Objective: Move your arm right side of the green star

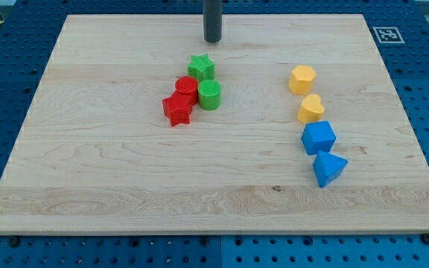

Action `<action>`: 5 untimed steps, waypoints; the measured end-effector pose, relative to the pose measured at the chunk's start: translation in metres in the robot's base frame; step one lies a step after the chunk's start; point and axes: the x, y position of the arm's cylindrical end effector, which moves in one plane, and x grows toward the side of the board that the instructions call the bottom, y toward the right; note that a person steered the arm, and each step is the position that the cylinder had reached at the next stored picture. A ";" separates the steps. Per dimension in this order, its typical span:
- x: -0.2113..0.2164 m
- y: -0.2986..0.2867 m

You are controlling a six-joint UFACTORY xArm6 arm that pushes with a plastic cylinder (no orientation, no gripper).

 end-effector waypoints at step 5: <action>0.085 0.041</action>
